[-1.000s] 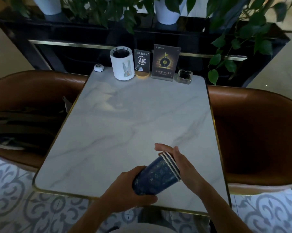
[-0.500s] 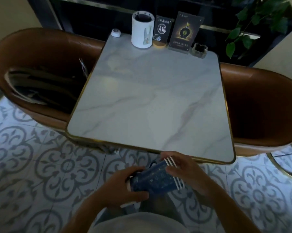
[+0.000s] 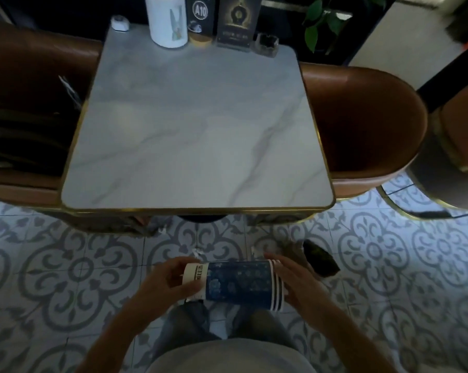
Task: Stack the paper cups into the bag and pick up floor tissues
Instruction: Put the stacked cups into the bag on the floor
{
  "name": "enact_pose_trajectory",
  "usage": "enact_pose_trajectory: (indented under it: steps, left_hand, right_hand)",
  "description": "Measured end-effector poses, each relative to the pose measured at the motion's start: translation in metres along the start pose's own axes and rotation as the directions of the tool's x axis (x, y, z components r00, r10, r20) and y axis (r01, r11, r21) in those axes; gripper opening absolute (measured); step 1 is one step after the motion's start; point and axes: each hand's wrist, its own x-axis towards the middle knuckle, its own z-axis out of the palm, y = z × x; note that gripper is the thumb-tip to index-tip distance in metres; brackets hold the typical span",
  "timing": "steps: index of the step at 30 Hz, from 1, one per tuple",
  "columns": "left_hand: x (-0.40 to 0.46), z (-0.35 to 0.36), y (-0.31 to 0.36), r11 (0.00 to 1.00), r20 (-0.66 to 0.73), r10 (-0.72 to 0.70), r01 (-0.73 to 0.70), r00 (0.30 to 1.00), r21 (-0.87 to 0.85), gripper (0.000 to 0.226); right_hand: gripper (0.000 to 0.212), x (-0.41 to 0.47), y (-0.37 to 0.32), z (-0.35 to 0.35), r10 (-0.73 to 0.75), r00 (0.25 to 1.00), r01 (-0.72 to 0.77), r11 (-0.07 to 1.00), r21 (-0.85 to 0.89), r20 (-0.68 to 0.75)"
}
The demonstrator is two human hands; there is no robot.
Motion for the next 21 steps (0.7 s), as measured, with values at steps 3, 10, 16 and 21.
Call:
enact_pose_trajectory:
  steps: [3, 10, 16, 21]
  left_hand:
    - [0.013, 0.021, 0.009, 0.998, 0.037, -0.007, 0.005, 0.999, 0.062, 0.027]
    - [0.064, 0.099, 0.049, 0.968, 0.158, 0.035, -0.073, 0.987, 0.241, 0.028]
    - [0.108, 0.208, 0.094, 0.944, 0.224, 0.075, -0.141, 0.972, 0.298, 0.019]
    - [0.169, 0.313, 0.100, 0.944, 0.257, -0.071, -0.019, 0.964, 0.330, 0.017]
  right_hand:
    - [0.042, -0.009, 0.013, -0.026, 0.022, 0.999, -0.020, 0.996, 0.088, -0.025]
    - [0.038, -0.018, 0.054, -0.117, 0.056, 0.997, -0.045, 0.983, 0.179, -0.055]
    - [0.045, -0.015, 0.090, -0.224, 0.072, 0.992, -0.048, 0.972, 0.228, -0.099]
    - [0.043, 0.000, 0.130, -0.315, 0.111, 0.974, -0.053, 0.960, 0.277, -0.199]
